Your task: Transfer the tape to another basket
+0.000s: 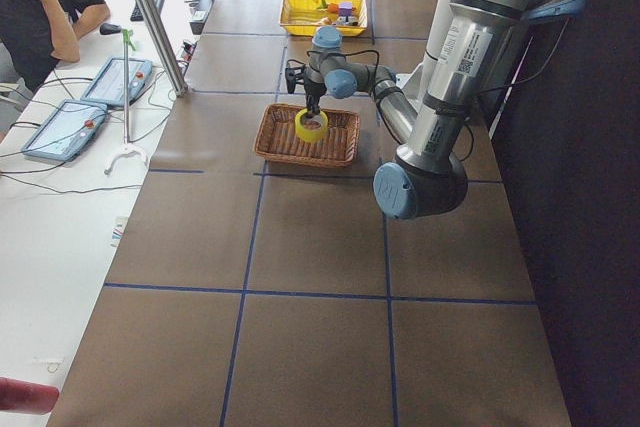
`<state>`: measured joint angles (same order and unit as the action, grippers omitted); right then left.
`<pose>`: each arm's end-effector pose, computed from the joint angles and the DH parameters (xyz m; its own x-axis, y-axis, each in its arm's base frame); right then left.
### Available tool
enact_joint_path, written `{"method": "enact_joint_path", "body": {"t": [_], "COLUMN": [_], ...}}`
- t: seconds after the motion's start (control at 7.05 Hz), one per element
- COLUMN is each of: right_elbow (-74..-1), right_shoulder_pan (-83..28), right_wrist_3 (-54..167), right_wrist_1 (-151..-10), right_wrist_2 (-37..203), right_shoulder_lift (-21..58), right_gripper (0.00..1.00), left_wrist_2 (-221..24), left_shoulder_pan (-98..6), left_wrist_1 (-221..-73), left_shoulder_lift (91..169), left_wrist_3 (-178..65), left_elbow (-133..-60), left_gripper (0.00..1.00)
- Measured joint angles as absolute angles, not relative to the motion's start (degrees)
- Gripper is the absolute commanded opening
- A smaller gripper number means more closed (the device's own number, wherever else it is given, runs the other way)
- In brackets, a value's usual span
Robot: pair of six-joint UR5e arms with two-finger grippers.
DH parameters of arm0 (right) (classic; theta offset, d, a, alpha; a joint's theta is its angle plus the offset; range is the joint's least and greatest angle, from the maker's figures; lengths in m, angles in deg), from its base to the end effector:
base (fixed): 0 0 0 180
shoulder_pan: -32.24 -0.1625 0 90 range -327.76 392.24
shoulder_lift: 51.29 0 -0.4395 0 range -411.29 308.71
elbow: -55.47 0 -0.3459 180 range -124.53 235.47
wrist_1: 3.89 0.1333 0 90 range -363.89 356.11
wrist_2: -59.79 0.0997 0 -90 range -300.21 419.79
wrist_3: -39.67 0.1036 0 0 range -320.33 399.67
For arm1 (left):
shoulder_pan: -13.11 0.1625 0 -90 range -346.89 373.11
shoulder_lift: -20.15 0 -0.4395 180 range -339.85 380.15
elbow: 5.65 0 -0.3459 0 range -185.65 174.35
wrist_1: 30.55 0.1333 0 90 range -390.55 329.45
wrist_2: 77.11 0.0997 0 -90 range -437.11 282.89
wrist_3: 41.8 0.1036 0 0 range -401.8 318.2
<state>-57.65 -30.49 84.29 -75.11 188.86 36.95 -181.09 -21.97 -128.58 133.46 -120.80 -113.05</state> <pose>-0.1480 -0.4355 0.4456 0.5821 -0.0768 0.8095 -0.1087 0.9792 0.1711 0.4103 -0.4205 0.3319 0.6078 -0.2006 -0.7683 0.2986 0.9543 -0.0130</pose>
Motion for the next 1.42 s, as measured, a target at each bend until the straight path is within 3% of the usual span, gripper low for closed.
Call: {"method": "enact_joint_path", "body": {"t": [0.28,0.71,0.85,1.13,1.28,1.42], "right_elbow": [-59.80,-60.01,-59.98,-59.94,-59.94,-59.93], "right_shoulder_pan": [-32.52,-32.49,-32.28,-31.97,-31.89,-31.99], "right_wrist_3": [73.67,71.05,70.99,70.96,70.96,70.96], "right_wrist_1": [-86.31,-88.97,-89.03,-89.06,-89.06,-89.06], "right_wrist_2": [188.65,188.22,188.16,188.12,188.11,188.16], "right_shoulder_lift": [35.73,34.90,34.84,34.72,34.69,34.68], "right_gripper": [1.00,1.00,1.00,1.00,1.00,1.00], "left_wrist_2": [-180.67,-180.66,-180.70,-180.73,-180.71,-180.74], "left_shoulder_pan": [-21.49,-20.12,-19.88,-19.74,-19.80,-20.37], "left_wrist_1": [-128.83,-128.92,-128.98,-129.10,-129.05,-128.82], "left_shoulder_lift": [134.40,134.99,135.07,135.09,135.03,134.98], "left_wrist_3": [-120.06,-120.02,-120.00,-119.94,-119.94,-119.91], "left_elbow": [-110.28,-107.23,-106.68,-106.34,-106.60,-107.99], "left_gripper": [0.04,0.14,0.29,0.87,1.00,1.00]}}
